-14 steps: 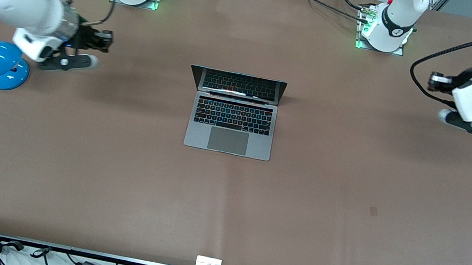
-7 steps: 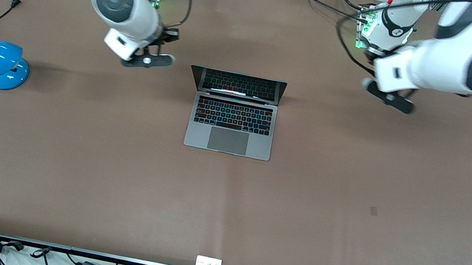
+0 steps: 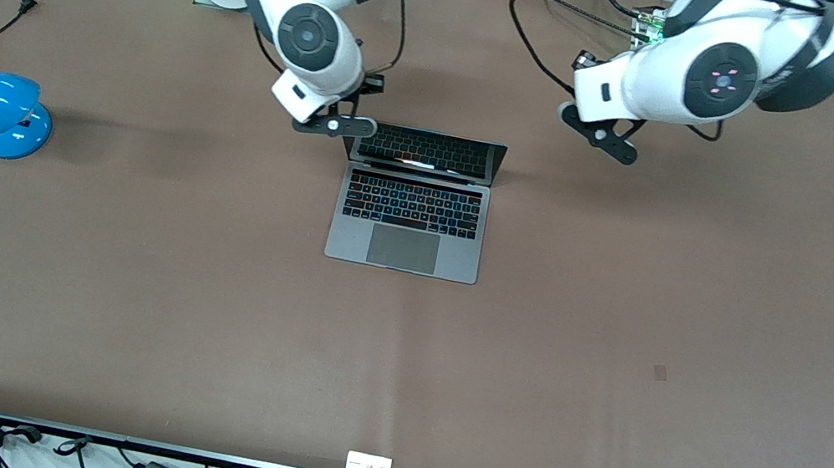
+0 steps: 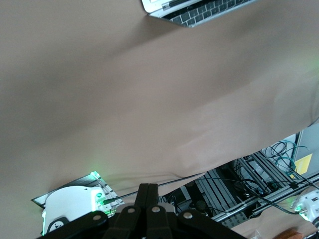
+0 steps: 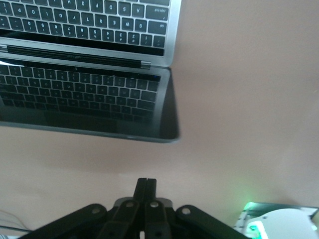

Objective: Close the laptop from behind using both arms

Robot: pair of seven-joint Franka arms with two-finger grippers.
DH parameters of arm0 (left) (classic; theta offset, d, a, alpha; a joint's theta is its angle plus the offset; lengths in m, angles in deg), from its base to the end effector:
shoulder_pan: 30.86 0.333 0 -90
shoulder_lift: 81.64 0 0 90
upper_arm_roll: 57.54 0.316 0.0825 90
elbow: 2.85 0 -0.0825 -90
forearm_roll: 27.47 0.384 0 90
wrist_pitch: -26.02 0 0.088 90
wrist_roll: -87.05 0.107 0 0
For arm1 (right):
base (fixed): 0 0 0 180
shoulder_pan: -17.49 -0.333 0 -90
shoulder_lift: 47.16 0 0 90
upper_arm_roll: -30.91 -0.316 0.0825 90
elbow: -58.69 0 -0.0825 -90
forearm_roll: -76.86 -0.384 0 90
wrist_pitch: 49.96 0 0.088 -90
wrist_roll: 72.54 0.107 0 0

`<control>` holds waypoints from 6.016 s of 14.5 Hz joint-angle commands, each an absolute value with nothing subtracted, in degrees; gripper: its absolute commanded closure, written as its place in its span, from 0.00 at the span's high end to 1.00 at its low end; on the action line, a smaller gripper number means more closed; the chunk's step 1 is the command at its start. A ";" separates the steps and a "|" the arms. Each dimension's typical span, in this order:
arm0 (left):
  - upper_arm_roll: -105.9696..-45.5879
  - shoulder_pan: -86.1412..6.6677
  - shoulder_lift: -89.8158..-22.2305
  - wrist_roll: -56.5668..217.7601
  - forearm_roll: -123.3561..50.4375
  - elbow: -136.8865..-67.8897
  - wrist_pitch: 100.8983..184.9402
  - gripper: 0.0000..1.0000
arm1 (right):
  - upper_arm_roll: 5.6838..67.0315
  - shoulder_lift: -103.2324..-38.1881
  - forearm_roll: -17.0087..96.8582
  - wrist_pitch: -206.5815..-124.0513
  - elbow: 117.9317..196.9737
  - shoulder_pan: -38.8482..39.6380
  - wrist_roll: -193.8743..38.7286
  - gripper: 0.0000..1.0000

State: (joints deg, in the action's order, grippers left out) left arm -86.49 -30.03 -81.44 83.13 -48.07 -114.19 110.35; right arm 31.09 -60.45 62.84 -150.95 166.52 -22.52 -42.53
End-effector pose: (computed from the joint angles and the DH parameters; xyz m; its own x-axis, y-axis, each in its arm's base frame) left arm 0.4247 -0.2727 0.4562 0.7904 -0.3901 -0.4724 -0.2737 -0.9147 0.2973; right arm 0.4251 0.3825 0.3652 0.9109 0.0755 -0.4056 0.0806 -0.9967 -0.0044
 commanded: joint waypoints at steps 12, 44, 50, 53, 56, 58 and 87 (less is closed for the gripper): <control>-100.60 -29.46 -79.38 87.75 -63.76 -130.82 145.35 0.01 | 32.23 -62.10 59.28 -152.62 166.54 -19.69 -41.08 0.00; -93.85 -27.34 -41.06 87.49 -57.90 -105.35 167.70 0.01 | 32.58 -85.65 63.94 -165.96 148.61 -14.76 -42.22 0.00; -89.45 -31.91 -32.87 86.78 -54.80 -98.65 169.27 0.01 | 32.58 -88.64 64.03 -170.98 148.61 -15.11 -42.22 0.00; -88.39 -32.09 -30.15 87.49 -54.62 -98.13 169.72 0.01 | 32.58 -89.96 63.94 -172.91 148.61 -15.38 -42.13 0.00; -87.17 -33.15 -28.39 87.49 -54.71 -96.02 169.72 0.01 | 32.49 -90.14 63.94 -173.53 148.61 -15.47 -42.04 0.00; -87.16 -33.15 -28.29 87.31 -54.71 -95.93 169.72 0.01 | 32.49 -90.22 63.94 -173.53 148.61 -15.55 -42.04 0.00; -82.15 -27.70 -57.20 76.85 -24.65 -82.66 111.11 1.00 | 52.96 -66.06 70.97 -153.86 148.27 -14.94 -53.56 1.00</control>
State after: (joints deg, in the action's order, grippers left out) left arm -82.69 -27.51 -55.51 77.58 -26.21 -83.96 113.83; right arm 50.61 -68.99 70.38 -155.24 149.25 -14.66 -52.53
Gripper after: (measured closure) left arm 0.740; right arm 0.458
